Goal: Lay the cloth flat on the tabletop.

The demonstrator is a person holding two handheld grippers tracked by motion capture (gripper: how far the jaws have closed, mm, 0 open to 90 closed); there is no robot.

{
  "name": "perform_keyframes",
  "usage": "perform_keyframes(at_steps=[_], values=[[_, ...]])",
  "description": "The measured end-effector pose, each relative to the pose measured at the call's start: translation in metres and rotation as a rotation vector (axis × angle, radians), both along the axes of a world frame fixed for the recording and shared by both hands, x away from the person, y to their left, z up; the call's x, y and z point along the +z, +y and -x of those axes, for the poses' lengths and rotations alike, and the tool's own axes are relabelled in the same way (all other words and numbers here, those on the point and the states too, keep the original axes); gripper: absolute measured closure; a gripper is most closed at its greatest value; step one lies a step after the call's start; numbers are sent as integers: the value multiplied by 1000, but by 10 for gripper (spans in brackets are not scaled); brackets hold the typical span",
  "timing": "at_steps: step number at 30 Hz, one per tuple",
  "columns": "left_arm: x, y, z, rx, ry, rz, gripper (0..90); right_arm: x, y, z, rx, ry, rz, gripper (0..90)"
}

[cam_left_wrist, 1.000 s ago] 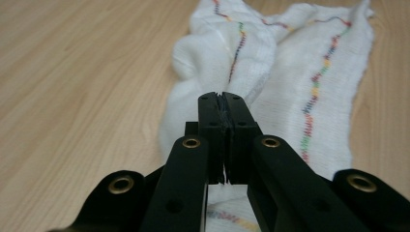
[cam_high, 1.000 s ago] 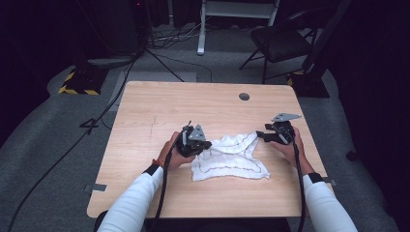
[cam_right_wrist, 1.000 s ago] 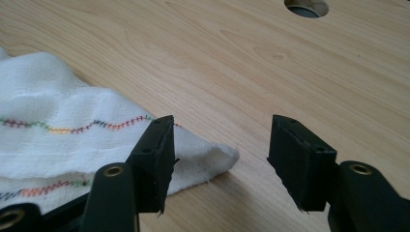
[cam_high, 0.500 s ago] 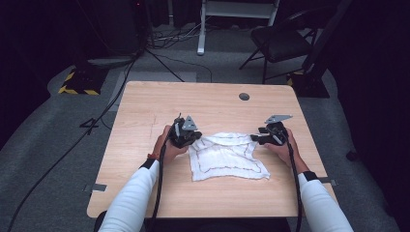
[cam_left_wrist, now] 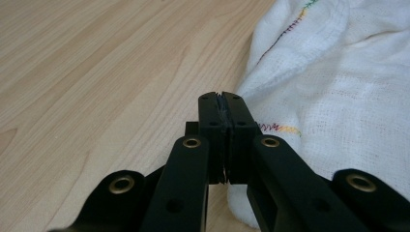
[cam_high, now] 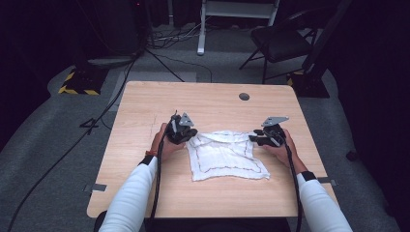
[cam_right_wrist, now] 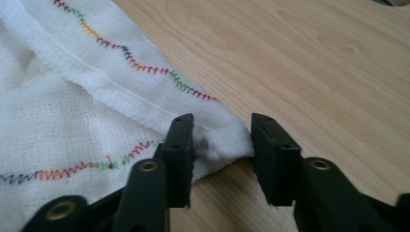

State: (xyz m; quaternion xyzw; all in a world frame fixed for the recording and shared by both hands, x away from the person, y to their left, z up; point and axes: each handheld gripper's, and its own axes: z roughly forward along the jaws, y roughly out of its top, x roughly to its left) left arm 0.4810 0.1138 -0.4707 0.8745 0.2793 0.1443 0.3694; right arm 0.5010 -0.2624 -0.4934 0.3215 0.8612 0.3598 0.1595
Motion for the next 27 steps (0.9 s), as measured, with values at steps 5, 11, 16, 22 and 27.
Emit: perform_keyframes(at_steps=[5, 11, 16, 22, 27], values=[[1, 3, -2, 14, -11, 4, 881, 3, 5, 2, 6, -51, 25, 842], [18, 10, -1, 26, -56, 51, 881, 28, -2, 11, -2, -137, -42, 857], [31, 14, 0, 51, -106, 72, 881, 51, -4, 15, -20, -179, -83, 858], [45, 18, -7, 71, -145, 77, 880, 65, 2, 10, -49, -210, -91, 858], [54, 20, -17, 89, -162, 93, 881, 74, 6, 4, -90, -227, -105, 859]])
